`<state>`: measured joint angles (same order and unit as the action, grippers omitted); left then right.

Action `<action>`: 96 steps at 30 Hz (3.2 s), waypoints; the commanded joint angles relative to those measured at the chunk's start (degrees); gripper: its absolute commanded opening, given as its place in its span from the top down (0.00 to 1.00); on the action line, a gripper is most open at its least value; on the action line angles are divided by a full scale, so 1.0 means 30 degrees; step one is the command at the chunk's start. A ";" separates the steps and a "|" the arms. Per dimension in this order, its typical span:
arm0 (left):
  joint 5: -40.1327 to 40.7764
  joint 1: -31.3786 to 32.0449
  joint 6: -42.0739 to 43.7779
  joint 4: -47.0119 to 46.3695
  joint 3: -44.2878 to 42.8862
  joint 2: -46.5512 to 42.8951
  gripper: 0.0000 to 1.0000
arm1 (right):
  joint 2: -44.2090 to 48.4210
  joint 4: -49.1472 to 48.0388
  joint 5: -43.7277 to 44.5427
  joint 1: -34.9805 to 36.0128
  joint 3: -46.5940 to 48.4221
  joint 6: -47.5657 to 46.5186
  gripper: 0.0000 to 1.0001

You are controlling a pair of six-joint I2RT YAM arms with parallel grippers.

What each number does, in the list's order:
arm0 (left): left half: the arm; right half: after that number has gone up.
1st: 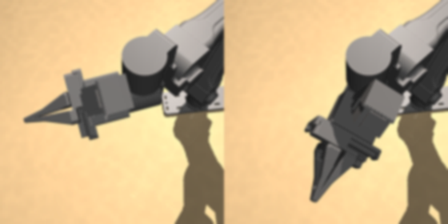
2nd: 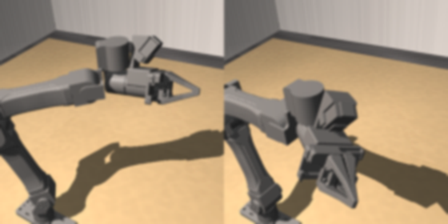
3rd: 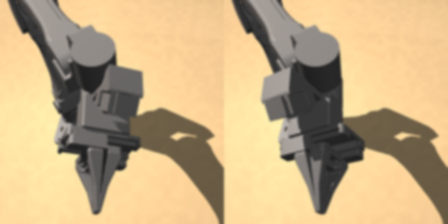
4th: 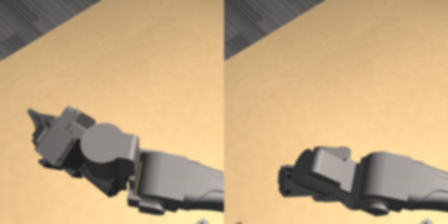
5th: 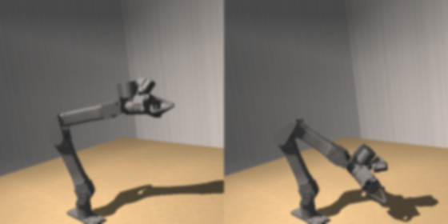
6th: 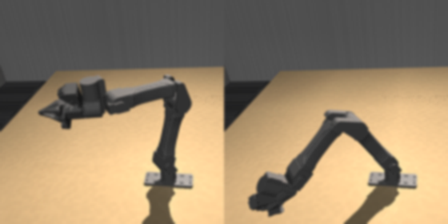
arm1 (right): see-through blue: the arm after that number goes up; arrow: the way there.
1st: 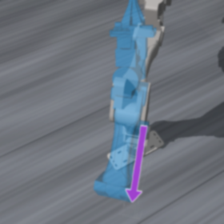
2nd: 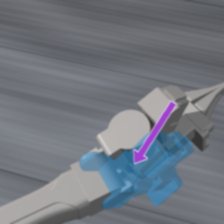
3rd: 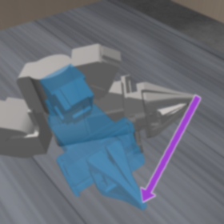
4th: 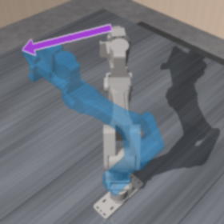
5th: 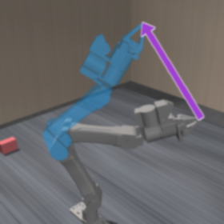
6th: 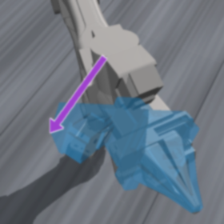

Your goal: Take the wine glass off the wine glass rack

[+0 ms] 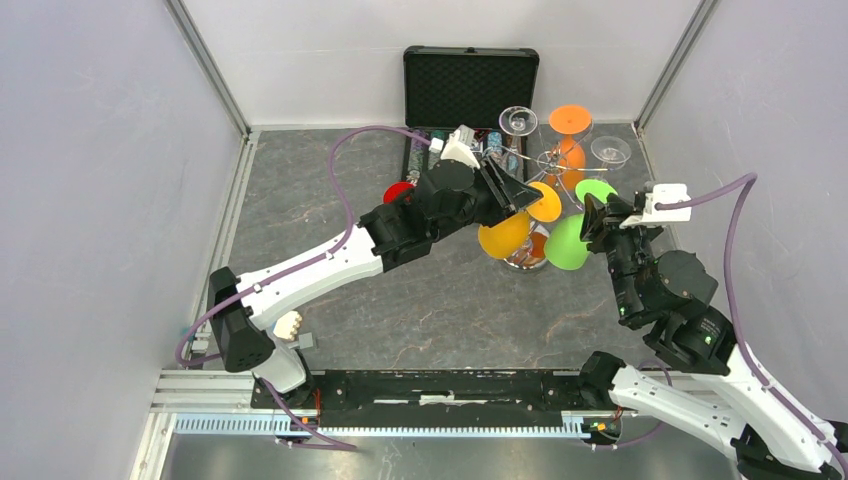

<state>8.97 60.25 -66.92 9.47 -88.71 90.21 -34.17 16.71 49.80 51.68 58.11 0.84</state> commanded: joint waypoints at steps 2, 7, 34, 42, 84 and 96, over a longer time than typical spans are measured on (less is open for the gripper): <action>0.1183 0.0113 0.1834 0.2040 -0.0914 0.0052 0.64 | 0.0502 -0.1187 0.0546 -0.0002 -0.0431 0.0406 0.57; 0.0896 0.0129 0.1975 0.2400 -0.1151 0.0353 0.86 | 0.0755 -0.1430 0.0829 -0.0001 -0.0685 0.0364 0.57; 0.0061 -0.1148 0.0711 -0.1249 0.1650 -0.3095 0.98 | 0.1454 -0.2230 0.0761 0.0000 -0.1263 0.0571 0.43; -0.0599 -0.2049 0.1444 -0.0926 0.0132 -0.1701 0.98 | 0.1675 -0.2458 -0.0530 0.0007 -0.1293 0.0280 0.20; -0.9030 -0.1715 0.0813 -0.2368 0.1641 -0.2473 0.98 | 0.3230 -0.3098 -0.6438 0.0015 -0.0973 0.0553 0.04; -0.5989 -0.4282 0.2119 -0.0333 0.4566 -0.8504 0.98 | 0.1219 -0.4883 -1.1933 0.0000 -0.0758 0.3849 0.04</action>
<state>-14.33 53.43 -63.68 7.25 -75.00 72.20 -27.66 6.87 22.44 51.68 54.19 6.20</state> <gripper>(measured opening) 0.032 0.960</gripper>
